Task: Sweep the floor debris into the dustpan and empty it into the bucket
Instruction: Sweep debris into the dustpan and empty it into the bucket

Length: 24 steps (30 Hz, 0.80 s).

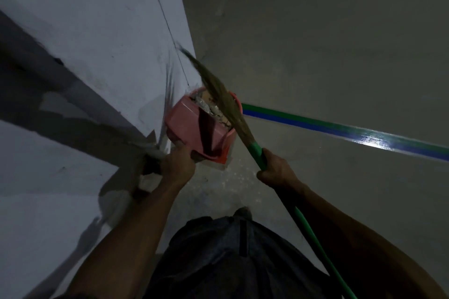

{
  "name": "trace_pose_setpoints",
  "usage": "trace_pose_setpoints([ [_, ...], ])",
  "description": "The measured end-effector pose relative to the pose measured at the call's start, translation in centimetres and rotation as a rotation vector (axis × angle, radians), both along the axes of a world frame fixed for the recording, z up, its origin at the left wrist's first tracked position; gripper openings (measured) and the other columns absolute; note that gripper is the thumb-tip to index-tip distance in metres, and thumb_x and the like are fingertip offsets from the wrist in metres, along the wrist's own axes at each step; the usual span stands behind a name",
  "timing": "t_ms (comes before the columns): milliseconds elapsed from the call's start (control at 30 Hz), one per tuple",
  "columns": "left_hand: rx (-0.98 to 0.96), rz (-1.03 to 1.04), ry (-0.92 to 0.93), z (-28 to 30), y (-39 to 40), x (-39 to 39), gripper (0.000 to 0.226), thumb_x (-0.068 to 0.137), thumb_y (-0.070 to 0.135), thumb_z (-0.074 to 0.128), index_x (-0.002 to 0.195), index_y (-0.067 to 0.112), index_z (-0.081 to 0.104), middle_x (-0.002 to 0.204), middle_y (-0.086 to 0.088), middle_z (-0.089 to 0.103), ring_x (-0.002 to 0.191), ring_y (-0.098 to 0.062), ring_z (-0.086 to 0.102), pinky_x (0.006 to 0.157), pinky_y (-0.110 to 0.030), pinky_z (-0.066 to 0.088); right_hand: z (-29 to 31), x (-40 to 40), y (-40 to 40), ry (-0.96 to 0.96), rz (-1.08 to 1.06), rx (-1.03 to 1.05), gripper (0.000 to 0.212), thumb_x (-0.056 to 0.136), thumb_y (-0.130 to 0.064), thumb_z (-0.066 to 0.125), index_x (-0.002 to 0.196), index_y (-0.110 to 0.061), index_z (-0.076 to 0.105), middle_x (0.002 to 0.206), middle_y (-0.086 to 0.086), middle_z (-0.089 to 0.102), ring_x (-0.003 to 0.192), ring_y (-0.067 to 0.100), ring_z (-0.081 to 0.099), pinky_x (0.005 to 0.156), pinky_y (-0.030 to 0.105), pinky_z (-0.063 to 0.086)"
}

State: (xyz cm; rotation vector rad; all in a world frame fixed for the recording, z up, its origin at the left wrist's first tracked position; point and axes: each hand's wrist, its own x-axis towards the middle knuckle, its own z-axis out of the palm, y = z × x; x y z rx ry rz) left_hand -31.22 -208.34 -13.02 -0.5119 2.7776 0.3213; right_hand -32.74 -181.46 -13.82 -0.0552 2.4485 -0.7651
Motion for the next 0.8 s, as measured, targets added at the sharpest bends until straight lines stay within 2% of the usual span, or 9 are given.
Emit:
trace_pose_setpoints([
  [100,-0.056,-0.119,-0.012,0.3,0.8,0.2,0.084,0.090,0.030,0.061,0.149,0.004,0.007,0.134,-0.023,0.042,0.109,-0.040,0.057,0.082,-0.045,0.047,0.3,1.3,-1.4,0.060,0.034,0.053,0.062,0.076,-0.021,0.065,0.133,-0.014,0.043,0.114,0.012,0.055,0.092,0.027,0.055,0.074,0.031,0.044],
  [167,-0.091,-0.209,-0.036,0.3,0.9,0.5,0.091,0.090,0.033,0.062,0.151,0.010,-0.002,0.134,-0.023,0.041,0.109,-0.039,0.057,0.085,-0.045,0.048,0.4,2.6,-2.3,0.099,0.040,0.070,0.054,0.078,-0.018,0.063,0.129,-0.014,0.046,0.110,0.010,0.055,0.087,0.024,0.052,0.071,0.032,0.044],
  [267,-0.096,-0.300,-0.026,0.4,0.7,1.5,0.080,0.094,0.027,0.055,0.152,0.011,0.004,0.132,-0.022,0.045,0.108,-0.036,0.057,0.084,-0.042,0.048,0.7,5.3,-3.7,0.173,-0.001,0.092,0.040,0.084,-0.014,0.058,0.123,-0.015,0.050,0.108,0.010,0.057,0.081,0.023,0.051,0.064,0.031,0.039],
  [333,-0.082,-0.339,0.008,0.4,0.5,2.4,0.082,0.094,0.024,0.053,0.154,0.010,-0.002,0.125,-0.022,0.053,0.105,-0.036,0.059,0.082,-0.042,0.048,1.0,7.5,-4.6,0.252,-0.032,0.124,0.035,0.087,-0.013,0.055,0.122,-0.015,0.051,0.107,0.009,0.058,0.079,0.023,0.051,0.061,0.029,0.036],
  [467,0.007,-0.319,-0.013,0.4,0.7,4.4,0.084,0.094,0.019,0.051,0.153,0.011,-0.008,0.126,-0.025,0.054,0.105,-0.041,0.058,0.080,-0.046,0.049,1.7,11.3,-6.1,0.328,-0.052,0.184,0.038,0.090,-0.015,0.054,0.128,-0.014,0.050,0.113,0.009,0.059,0.088,0.031,0.059,0.063,0.031,0.041],
  [533,0.145,-0.197,-0.012,0.3,1.3,5.3,0.077,0.093,0.018,0.052,0.153,0.010,0.003,0.130,-0.022,0.052,0.110,-0.042,0.056,0.084,-0.047,0.047,2.0,12.8,-6.6,0.339,-0.080,0.189,0.037,0.090,-0.015,0.055,0.127,-0.013,0.051,0.111,0.009,0.059,0.086,0.031,0.059,0.062,0.031,0.040],
  [633,0.409,0.167,-0.067,-0.2,2.8,6.4,0.061,0.096,0.024,0.049,0.145,-0.001,0.022,0.136,-0.022,0.049,0.120,-0.042,0.050,0.094,-0.045,0.045,2.3,14.8,-6.8,0.355,-0.121,0.173,0.029,0.091,-0.015,0.054,0.119,-0.014,0.053,0.105,0.008,0.060,0.079,0.025,0.056,0.061,0.032,0.044],
  [733,0.789,0.527,-0.066,-1.1,5.0,7.4,0.044,0.093,0.016,0.052,0.132,-0.005,0.050,0.128,-0.021,0.058,0.110,-0.036,0.059,0.081,-0.037,0.049,2.3,15.9,-6.0,0.341,-0.174,0.179,0.025,0.090,-0.015,0.054,0.115,-0.016,0.054,0.100,0.005,0.060,0.074,0.020,0.052,0.060,0.032,0.048],
  [800,0.936,0.616,-0.058,-1.3,6.5,7.9,0.041,0.095,0.020,0.051,0.128,-0.004,0.055,0.124,-0.020,0.061,0.105,-0.034,0.062,0.081,-0.037,0.051,2.2,16.3,-5.2,0.348,-0.194,0.175,0.022,0.089,-0.015,0.055,0.111,-0.017,0.054,0.096,0.004,0.059,0.070,0.017,0.050,0.054,0.028,0.042],
])
